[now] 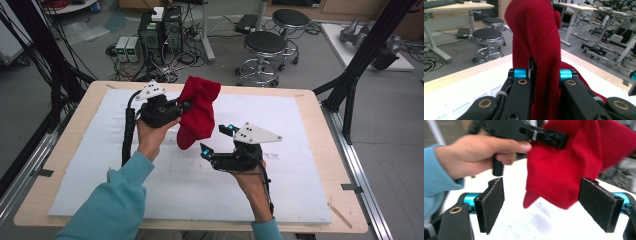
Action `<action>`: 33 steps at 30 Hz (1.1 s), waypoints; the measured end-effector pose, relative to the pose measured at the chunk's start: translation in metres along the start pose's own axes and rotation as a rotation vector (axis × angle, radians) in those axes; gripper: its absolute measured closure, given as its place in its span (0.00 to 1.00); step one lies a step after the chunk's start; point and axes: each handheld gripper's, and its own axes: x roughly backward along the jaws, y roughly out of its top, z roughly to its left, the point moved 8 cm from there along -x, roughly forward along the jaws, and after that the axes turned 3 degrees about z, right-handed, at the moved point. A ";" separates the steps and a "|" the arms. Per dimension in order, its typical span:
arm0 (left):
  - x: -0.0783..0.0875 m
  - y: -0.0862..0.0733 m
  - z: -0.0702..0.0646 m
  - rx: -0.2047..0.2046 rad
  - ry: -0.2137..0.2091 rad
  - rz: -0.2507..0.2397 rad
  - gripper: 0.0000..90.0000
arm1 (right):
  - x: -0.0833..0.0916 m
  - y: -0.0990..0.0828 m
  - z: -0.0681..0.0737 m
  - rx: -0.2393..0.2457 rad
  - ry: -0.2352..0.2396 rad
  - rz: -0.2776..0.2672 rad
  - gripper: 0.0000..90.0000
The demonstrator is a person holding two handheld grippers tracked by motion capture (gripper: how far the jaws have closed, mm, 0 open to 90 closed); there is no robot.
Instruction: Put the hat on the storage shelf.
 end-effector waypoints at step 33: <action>-0.017 0.011 -0.018 0.042 0.043 -0.060 0.95 | -0.031 -0.030 0.001 -0.155 -0.058 0.023 0.46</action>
